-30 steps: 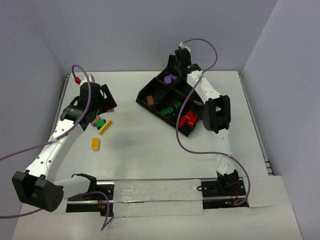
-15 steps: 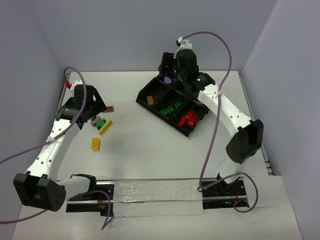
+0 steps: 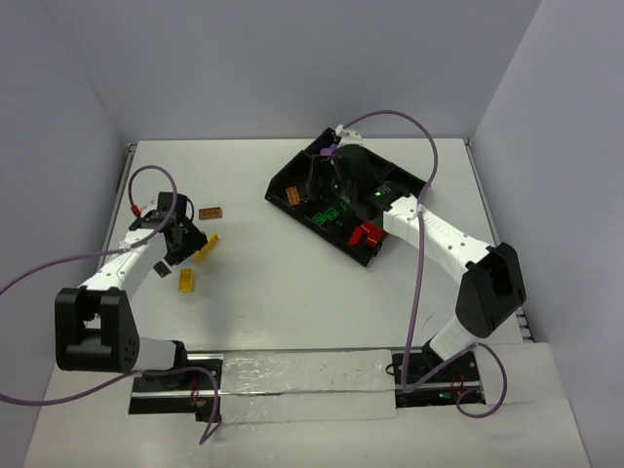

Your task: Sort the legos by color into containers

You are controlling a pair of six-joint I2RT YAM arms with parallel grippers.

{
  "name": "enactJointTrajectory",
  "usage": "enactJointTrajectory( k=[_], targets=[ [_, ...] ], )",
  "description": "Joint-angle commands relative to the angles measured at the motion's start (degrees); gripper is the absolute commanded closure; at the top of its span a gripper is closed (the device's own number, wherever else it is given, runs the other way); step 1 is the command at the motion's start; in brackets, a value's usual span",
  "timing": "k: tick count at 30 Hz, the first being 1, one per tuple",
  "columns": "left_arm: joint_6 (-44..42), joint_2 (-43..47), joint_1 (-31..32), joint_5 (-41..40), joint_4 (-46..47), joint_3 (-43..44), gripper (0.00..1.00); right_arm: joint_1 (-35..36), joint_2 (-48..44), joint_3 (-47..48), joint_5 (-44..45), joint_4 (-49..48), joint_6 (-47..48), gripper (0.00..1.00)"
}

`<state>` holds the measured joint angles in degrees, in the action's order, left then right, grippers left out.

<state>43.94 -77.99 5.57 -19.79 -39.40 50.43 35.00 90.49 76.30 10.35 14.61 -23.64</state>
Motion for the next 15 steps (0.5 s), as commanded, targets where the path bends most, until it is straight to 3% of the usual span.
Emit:
enactJointTrajectory(
  k=[1,15],
  targets=[
    [6.7,-2.9,-2.6,1.9,4.1,-0.5,0.01,0.0,-4.6,-0.6,1.0,-2.5,-0.7,0.21],
    [9.9,-6.4,-3.0,7.1,10.4,-9.1,0.01,0.2,-5.5,-0.9,1.1,-1.8,-0.4,0.21]
  ],
)
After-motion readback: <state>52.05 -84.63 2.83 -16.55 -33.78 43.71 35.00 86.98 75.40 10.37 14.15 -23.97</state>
